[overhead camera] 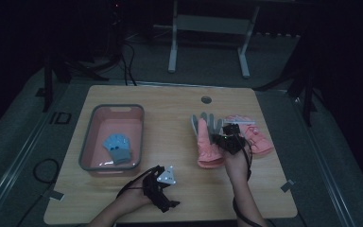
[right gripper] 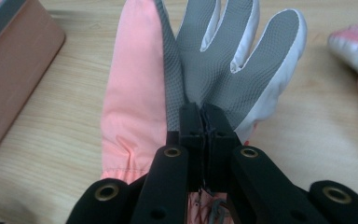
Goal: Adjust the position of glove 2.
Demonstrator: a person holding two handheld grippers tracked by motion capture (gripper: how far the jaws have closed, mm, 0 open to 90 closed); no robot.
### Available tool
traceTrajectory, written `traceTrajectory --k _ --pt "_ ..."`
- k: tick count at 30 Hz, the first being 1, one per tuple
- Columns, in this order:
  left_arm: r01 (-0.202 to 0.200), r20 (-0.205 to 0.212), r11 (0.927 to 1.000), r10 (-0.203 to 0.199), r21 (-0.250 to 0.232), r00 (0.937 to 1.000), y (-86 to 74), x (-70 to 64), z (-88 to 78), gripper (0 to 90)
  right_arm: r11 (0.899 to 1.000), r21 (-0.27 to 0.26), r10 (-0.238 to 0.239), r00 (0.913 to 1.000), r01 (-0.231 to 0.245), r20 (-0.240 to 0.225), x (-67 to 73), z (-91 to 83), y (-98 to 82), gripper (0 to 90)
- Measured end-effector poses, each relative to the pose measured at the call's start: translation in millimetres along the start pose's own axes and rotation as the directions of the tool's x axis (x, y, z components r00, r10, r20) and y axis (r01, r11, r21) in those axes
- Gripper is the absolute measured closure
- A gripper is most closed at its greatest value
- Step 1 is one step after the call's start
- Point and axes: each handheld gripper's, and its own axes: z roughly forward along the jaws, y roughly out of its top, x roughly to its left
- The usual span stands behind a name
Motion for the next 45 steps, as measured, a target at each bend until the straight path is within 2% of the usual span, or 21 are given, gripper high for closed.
traceTrajectory --k 1,3,10,16,20,22,24,25,27,30,33,34,36,37,38,40,41,42,43,44,45 --pt "0.000 0.000 1.0000 0.000 0.000 1.0000 0.0 0.0 0.0 1.8 1.000 0.000 0.004 1.0000 -0.004 0.003 0.6 0.0 -2.0 87.9" --pt "-0.003 0.002 1.0000 0.003 -0.001 1.0000 -0.1 -0.2 -0.4 1.8 0.999 0.001 0.054 0.9985 -0.054 -0.010 3.7 0.4 -13.2 87.9" --pt "-0.012 -0.002 0.9999 0.012 0.003 0.9999 0.4 -0.9 0.1 1.8 0.999 0.022 0.044 0.9990 -0.044 0.005 13.8 7.7 -28.6 87.8" --pt "-0.007 0.000 1.0000 0.007 -0.003 1.0000 -0.3 -0.7 0.0 1.8 0.997 0.076 0.030 0.9987 -0.034 0.042 11.6 29.7 -45.1 86.9" --pt "-0.011 -0.003 0.9999 0.011 0.000 0.9999 -0.4 -0.7 0.9 1.8 0.997 0.073 0.034 0.9988 -0.037 0.035 9.1 32.1 -46.9 85.1" --pt "-0.010 -0.003 0.9999 0.010 0.000 0.9999 -0.3 -0.7 0.9 1.8 0.997 0.065 0.033 0.9987 -0.036 0.038 9.9 31.1 -46.6 81.2" --pt "-0.010 -0.004 0.9999 0.010 0.001 0.9999 -0.2 -0.8 0.7 1.8 0.998 0.056 0.019 0.9991 -0.021 0.037 11.1 29.3 -46.3 78.3" --pt "-0.011 -0.003 0.9999 0.011 0.002 0.9999 -0.2 -1.1 0.6 1.8 0.998 0.055 -0.032 0.9991 0.030 0.030 12.0 23.8 -43.8 72.3" --pt "-0.014 -0.002 0.9999 0.014 0.003 0.9999 -0.3 -1.2 0.8 1.8 0.996 0.030 -0.080 0.9962 0.079 0.035 7.4 14.6 -38.7 70.7" --pt "-0.013 -0.003 0.9999 0.013 0.005 0.9999 -0.3 -0.5 0.8 1.8 0.990 -0.009 -0.140 0.9899 0.140 0.024 -9.2 -1.5 -28.5 70.2" --pt "-0.010 -0.003 0.9999 0.010 0.005 0.9999 -0.5 1.0 0.8 1.8 0.976 -0.038 -0.211 0.9763 0.213 0.049 -33.8 -16.2 -18.0 70.3" --pt "-0.007 -0.003 1.0000 0.007 0.002 1.0000 -0.6 1.4 0.8 1.8 0.974 -0.048 -0.218 0.9742 0.221 0.056 -43.9 -20.2 -14.8 71.0" --pt "-0.007 -0.005 1.0000 0.007 -0.001 1.0000 -0.7 1.8 0.5 1.8 0.966 -0.030 -0.251 0.9625 0.255 0.104 -65.0 -23.5 -8.1 71.6" --pt "-0.007 -0.005 1.0000 0.007 0.000 1.0000 -0.6 2.0 0.3 1.8 0.961 -0.036 -0.270 0.9574 0.275 0.102 -76.4 -24.4 -5.5 71.5" --pt "-0.007 -0.005 1.0000 0.007 0.000 1.0000 -0.6 2.2 0.4 1.8 0.962 -0.024 -0.268 0.9572 0.272 0.110 -88.2 -24.4 -2.7 71.5" --pt "-0.007 -0.004 1.0000 0.007 0.001 1.0000 -0.7 2.2 0.6 1.8 0.956 0.009 -0.292 0.9481 0.293 0.127 -109.2 -23.5 1.4 71.1" --pt "-0.007 -0.005 1.0000 0.007 0.002 1.0000 -0.6 2.2 0.6 1.8 0.956 0.011 -0.292 0.9497 0.293 0.112 -118.6 -23.1 2.9 70.8" --pt "-0.007 -0.005 1.0000 0.007 0.002 1.0000 -0.6 2.2 0.6 1.8 0.956 0.011 -0.292 0.9497 0.293 0.112 -118.6 -23.1 2.9 70.8" --pt "-0.007 -0.005 1.0000 0.007 0.002 1.0000 -0.6 2.2 0.6 1.8 0.958 0.011 -0.285 0.9532 0.285 0.101 -128.3 -22.5 4.3 70.8" --pt "-0.003 -0.002 1.0000 0.003 -0.003 1.0000 -1.2 3.3 0.4 1.8 0.964 0.002 -0.264 0.9598 0.265 0.094 -145.3 -20.7 7.6 68.0" --pt "-0.003 -0.002 1.0000 0.003 -0.003 1.0000 -1.2 3.3 0.4 1.8 0.964 0.002 -0.264 0.9598 0.265 0.094 -145.3 -20.7 7.6 68.0"
